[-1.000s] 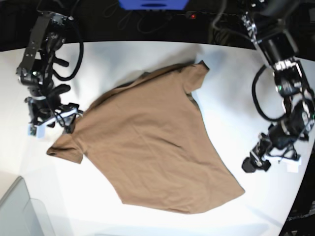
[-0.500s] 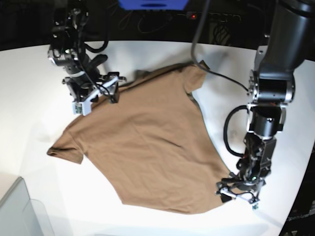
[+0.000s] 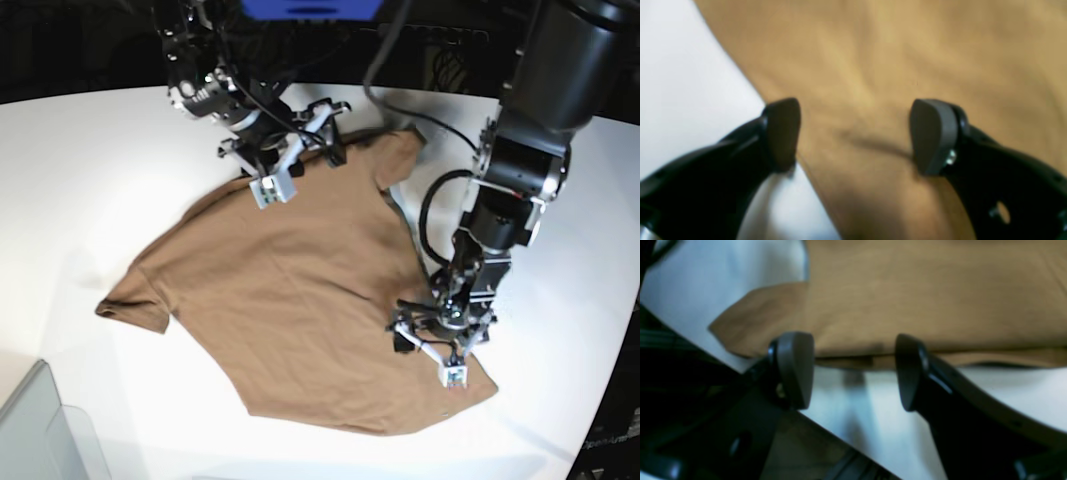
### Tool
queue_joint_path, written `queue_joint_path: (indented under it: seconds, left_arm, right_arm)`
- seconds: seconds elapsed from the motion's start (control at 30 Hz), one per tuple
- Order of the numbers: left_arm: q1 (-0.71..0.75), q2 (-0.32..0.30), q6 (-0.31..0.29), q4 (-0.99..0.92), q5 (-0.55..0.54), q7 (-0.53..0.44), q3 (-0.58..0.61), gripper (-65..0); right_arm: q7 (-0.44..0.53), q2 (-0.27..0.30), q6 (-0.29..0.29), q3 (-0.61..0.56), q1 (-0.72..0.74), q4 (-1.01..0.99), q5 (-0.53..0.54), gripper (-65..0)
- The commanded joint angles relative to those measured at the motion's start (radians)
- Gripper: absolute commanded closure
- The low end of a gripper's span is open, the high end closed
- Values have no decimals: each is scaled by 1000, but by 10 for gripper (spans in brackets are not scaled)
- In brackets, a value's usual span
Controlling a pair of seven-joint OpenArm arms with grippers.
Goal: Layout the t-shirt on the table in an organized manner, then fold the t-shirt properly
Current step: 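Grasp the shirt's shoulder with the right gripper and its hem with the left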
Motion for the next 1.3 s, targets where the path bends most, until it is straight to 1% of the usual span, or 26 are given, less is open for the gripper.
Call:
queue_joint_path:
  seconds: [0.0, 0.07, 0.17, 0.23, 0.37, 0.43, 0.5, 0.6, 0.73, 0.83, 1.0, 1.07, 1.13, 1.2, 1.27]
  left_arm:
    - [-34, -8, 10, 13, -14, 35, 5, -502]
    - [-3, -11, 12, 11, -13, 35, 22, -502]
    - [36, -39, 12, 11, -13, 35, 52, -502]
    - [63, -47, 12, 11, -14, 35, 59, -501]
    - [89, -90, 12, 11, -20, 44, 55, -500]
    - [107, -116, 12, 16, -24, 82, 53, -500]
    - [127, -142, 10, 20, -31, 111, 52, -500]
    - [170, -194, 6, 20, -108, 142, 52, -500]
    - [233, -262, 4, 37, -246, 190, 52, -499]
    - [316, -317, 4, 157, -355, 266, 52, -499]
    - [494, -415, 12, 544, -531, 386, 50, -499]
    - [564, -450, 13, 726, -610, 405, 50, -499]
    - [624, -481, 15, 869, -662, 400, 50, -499]
    - [673, -490, 47, 975, -691, 398, 33, -499]
    - [719, -486, 121, 1068, -693, 403, -18, -501]
  right_arm:
    - [25, -3, 3, -11, 9, 18, 8, -388]
    - [27, -3, 3, -34, 9, 18, 8, -388]
    - [28, -3, 3, -63, 10, 15, 8, -388]
    - [28, -3, 3, -79, 41, -2, 6, -388]
    - [30, -3, 3, -90, 122, -125, 6, -388]
    - [31, 3, 3, -83, 179, -234, 4, -388]
    - [31, 17, 3, -48, 236, -341, 4, -388]
    - [58, 60, 3, 27, 270, -435, 4, -388]
    - [111, 117, 6, 111, 277, -463, 4, -388]
    - [131, 164, 6, 141, 296, -450, 4, -388]
    - [127, 206, 6, 144, 302, -354, 4, -388]
    - [127, 209, 6, 144, 302, -326, 4, -388]
    - [127, 210, 4, 144, 305, -318, 3, -388]
    - [127, 210, 4, 144, 303, -312, 3, -388]
    - [127, 210, 4, 145, 276, -277, 3, -388]
